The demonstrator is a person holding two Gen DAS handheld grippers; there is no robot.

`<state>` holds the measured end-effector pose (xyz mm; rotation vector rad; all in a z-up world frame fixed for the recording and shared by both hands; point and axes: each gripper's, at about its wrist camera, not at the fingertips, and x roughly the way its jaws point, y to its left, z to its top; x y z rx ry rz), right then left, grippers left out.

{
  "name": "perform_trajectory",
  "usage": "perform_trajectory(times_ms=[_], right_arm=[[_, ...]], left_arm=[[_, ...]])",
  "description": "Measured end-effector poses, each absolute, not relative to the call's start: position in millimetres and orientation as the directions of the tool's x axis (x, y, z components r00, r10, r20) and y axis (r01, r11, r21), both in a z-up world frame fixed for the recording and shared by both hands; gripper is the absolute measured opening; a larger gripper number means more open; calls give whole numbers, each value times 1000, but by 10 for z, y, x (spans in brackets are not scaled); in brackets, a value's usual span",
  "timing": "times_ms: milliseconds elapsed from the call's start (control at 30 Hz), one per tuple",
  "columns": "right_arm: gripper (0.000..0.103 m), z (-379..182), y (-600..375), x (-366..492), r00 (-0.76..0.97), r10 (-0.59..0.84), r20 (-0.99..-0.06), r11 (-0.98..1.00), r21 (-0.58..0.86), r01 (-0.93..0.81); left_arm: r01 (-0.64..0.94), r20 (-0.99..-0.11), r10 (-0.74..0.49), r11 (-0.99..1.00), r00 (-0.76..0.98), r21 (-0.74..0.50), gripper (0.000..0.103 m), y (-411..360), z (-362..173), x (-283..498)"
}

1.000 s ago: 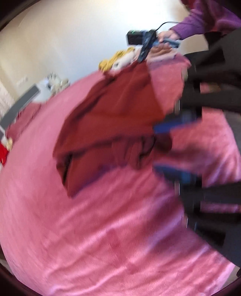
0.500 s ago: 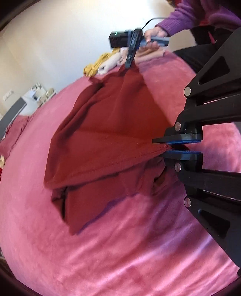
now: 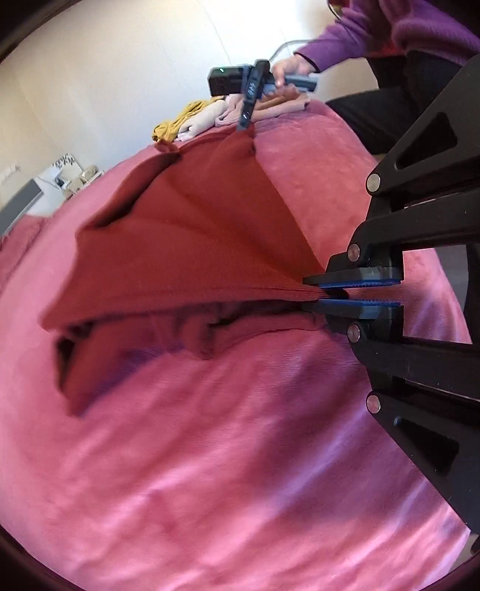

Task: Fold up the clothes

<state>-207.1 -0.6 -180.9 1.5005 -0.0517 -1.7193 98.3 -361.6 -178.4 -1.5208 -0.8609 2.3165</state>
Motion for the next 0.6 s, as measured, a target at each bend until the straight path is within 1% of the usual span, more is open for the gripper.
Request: perform_trajectory(times_ms=[67,100,133,200,233,267,333,367,400,467,533,600], right_arm=[[8,-1859,52,-2075,65,-605,-794,-657,544,522],[16,-1812,88,-2083,50,-610,-791,-660,542,519],[23,-1741,128,-2092,31,-611,-791,-665,534,521],[24,-1545,236,-2105,-58,-598,-800,-697,483,530],[24,-1422,295,-2117,-115,-599,-792,-709,458,536],[24,-1302,335,-2125,-155,-624,-766,-698,457,552],[24,-1116,285,-2136,-159,-710,-686,-619,500,606],[24,-1068,200,-2149,-130,-743,-656,-573,524,631],[24,-1076,46,-2172,-81,-756,-649,-533,540,651],[21,-1206,-341,-2223,30,-740,-672,-478,557,680],[20,-1407,-704,-2264,153,-713,-684,-420,592,688],[20,-1592,-1014,-2264,255,-684,-684,-368,624,689]], left_arm=[[130,-760,489,-799,-428,-587,10,-3681,-1727,1026],[148,-775,475,-806,-416,-574,18,-3729,-1688,1068],[168,-800,436,-826,-413,-537,19,-3782,-1623,1113],[209,-848,337,-870,-408,-447,19,-3889,-1475,1200],[204,-841,309,-879,-445,-431,19,-3912,-1354,1216],[189,-820,289,-885,-494,-426,19,-3925,-1216,1223],[105,-748,311,-887,-586,-450,20,-3822,-968,1107],[52,-721,342,-885,-602,-462,22,-3712,-894,985],[-3,-710,373,-886,-597,-463,25,-3564,-859,820],[-111,-717,431,-887,-548,-448,26,-3213,-891,479],[-213,-742,481,-875,-466,-434,26,-2864,-1018,112],[-264,-758,513,-858,-402,-441,26,-2633,-1130,-188]])
